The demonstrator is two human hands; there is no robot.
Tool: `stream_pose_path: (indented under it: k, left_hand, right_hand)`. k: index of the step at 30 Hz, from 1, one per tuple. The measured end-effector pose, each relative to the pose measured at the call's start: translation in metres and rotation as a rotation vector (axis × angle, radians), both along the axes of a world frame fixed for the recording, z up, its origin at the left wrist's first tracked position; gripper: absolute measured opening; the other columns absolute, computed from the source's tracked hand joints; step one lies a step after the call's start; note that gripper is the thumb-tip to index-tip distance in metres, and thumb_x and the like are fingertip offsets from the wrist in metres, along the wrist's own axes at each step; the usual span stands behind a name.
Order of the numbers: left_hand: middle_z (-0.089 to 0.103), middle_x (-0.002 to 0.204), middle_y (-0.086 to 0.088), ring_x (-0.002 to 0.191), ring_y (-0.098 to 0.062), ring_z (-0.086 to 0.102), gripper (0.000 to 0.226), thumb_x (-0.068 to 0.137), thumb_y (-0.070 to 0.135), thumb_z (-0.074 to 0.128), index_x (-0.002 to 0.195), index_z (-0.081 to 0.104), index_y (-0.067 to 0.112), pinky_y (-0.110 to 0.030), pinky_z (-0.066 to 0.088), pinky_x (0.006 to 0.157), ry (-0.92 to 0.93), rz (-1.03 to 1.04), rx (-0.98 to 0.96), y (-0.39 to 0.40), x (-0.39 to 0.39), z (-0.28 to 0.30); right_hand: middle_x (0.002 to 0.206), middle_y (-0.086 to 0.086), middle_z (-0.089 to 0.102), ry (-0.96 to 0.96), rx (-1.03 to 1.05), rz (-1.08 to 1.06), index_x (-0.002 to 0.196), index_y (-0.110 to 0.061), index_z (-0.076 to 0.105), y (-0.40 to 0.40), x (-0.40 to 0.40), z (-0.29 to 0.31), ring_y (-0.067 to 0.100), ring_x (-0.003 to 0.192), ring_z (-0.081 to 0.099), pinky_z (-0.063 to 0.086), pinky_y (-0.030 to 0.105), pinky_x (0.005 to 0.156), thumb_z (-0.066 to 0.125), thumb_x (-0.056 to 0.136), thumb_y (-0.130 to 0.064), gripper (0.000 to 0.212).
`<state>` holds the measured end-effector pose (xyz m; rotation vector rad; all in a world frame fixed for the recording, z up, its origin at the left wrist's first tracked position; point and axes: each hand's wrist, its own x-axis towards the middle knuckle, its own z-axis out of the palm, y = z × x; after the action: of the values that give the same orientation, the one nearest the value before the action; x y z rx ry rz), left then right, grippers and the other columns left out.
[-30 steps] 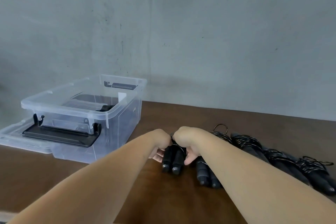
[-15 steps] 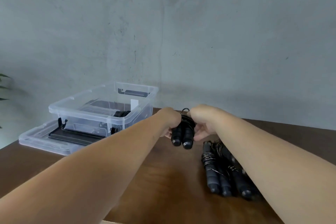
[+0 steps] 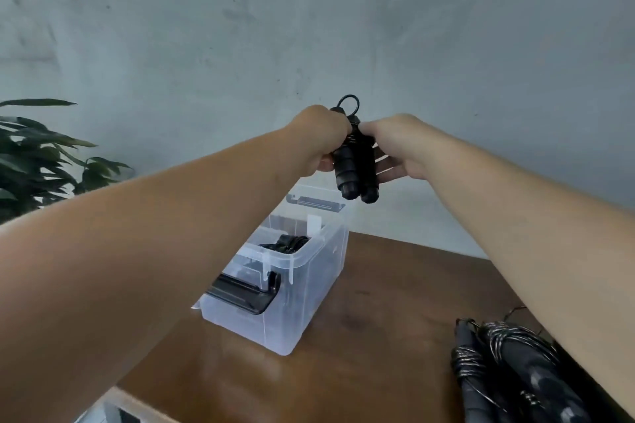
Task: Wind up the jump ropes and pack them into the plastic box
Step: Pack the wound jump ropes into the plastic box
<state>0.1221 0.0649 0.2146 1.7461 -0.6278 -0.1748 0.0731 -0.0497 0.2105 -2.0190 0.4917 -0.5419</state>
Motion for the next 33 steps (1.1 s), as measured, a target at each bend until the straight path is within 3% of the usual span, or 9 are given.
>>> stream_pose_path:
  k: [3,8,12,15,17,21,23,26,33]
  left_hand:
    - [0.055,0.082,-0.006,0.08,-0.026,0.058,0.02,0.097,0.011,0.05,0.078,0.054,0.013,-0.039,0.054,0.087,0.012,0.113,0.084,0.019,0.034,-0.007]
    - [0.058,0.089,-0.019,0.084,-0.035,0.063,0.01,0.099,0.006,0.045,0.096,0.054,0.004,-0.045,0.055,0.091,0.069,0.207,0.426,0.05,0.094,-0.033]
    - [0.062,0.088,-0.016,0.074,-0.027,0.065,0.011,0.094,-0.003,0.054,0.085,0.056,0.003,-0.035,0.057,0.067,0.103,0.102,0.802,0.066,0.124,-0.047]
    - [0.059,0.089,-0.022,0.081,-0.034,0.067,0.01,0.099,-0.004,0.04,0.097,0.05,-0.006,-0.038,0.057,0.069,0.227,0.049,0.882,0.07,0.137,-0.062]
    - [0.059,0.091,-0.023,0.077,-0.033,0.064,0.015,0.1,-0.005,0.035,0.105,0.048,-0.007,-0.039,0.056,0.073,0.323,-0.005,0.922,0.069,0.142,-0.071]
    - [0.062,0.106,-0.027,0.094,-0.034,0.065,0.024,0.101,-0.001,0.037,0.12,0.048,-0.011,-0.04,0.053,0.089,0.395,-0.078,1.054,0.064,0.15,-0.084]
    - [0.06,0.119,-0.033,0.109,-0.041,0.063,0.032,0.101,0.0,0.04,0.129,0.043,-0.015,-0.042,0.054,0.089,0.409,-0.093,1.106,0.061,0.153,-0.091]
    - [0.061,0.11,-0.033,0.111,-0.045,0.062,0.03,0.101,-0.001,0.038,0.128,0.042,-0.015,-0.042,0.054,0.089,0.436,-0.145,1.165,0.058,0.154,-0.095]
    - [0.064,0.124,-0.023,0.117,-0.036,0.061,0.04,0.097,0.004,0.051,0.137,0.048,0.0,-0.046,0.046,0.104,0.322,-0.265,1.579,0.039,0.166,-0.112]
  right_hand:
    - [0.088,0.012,0.064,0.08,-0.025,0.107,0.096,-0.008,0.062,0.012,0.048,-0.007,0.031,0.069,0.067,0.06,0.039,0.063,0.048,0.099,-0.022,0.019]
    - [0.09,0.014,0.064,0.346,-0.082,0.303,0.095,-0.008,0.062,0.028,0.118,-0.035,0.035,0.079,0.068,0.058,0.051,0.084,0.05,0.099,-0.023,0.02]
    - [0.089,0.013,0.062,0.636,-0.059,0.487,0.098,-0.006,0.062,0.034,0.155,-0.056,0.034,0.083,0.066,0.055,0.05,0.089,0.053,0.099,-0.026,0.021]
    - [0.094,0.019,0.063,0.82,-0.012,0.587,0.119,0.002,0.056,0.036,0.179,-0.075,0.037,0.092,0.065,0.053,0.049,0.092,0.047,0.103,-0.027,0.034]
    - [0.109,0.027,0.062,0.92,0.007,0.641,0.135,0.009,0.045,0.038,0.191,-0.086,0.04,0.103,0.063,0.053,0.047,0.093,0.046,0.103,-0.023,0.045]
    - [0.135,0.035,0.049,1.05,0.031,0.71,0.139,0.014,0.038,0.041,0.203,-0.103,0.046,0.127,0.049,0.047,0.046,0.102,0.047,0.102,-0.015,0.048]
    - [0.124,0.034,0.055,1.105,0.025,0.74,0.138,0.012,0.038,0.041,0.206,-0.112,0.047,0.13,0.047,0.045,0.047,0.1,0.045,0.103,-0.016,0.045]
    - [0.106,0.028,0.061,1.17,0.005,0.792,0.142,0.009,0.037,0.041,0.209,-0.12,0.045,0.129,0.048,0.047,0.046,0.095,0.046,0.103,-0.021,0.049]
    - [0.118,0.026,0.061,1.238,-0.148,0.816,0.139,0.01,0.04,0.05,0.219,-0.124,0.04,0.126,0.052,0.053,0.04,0.091,0.043,0.104,-0.027,0.051]
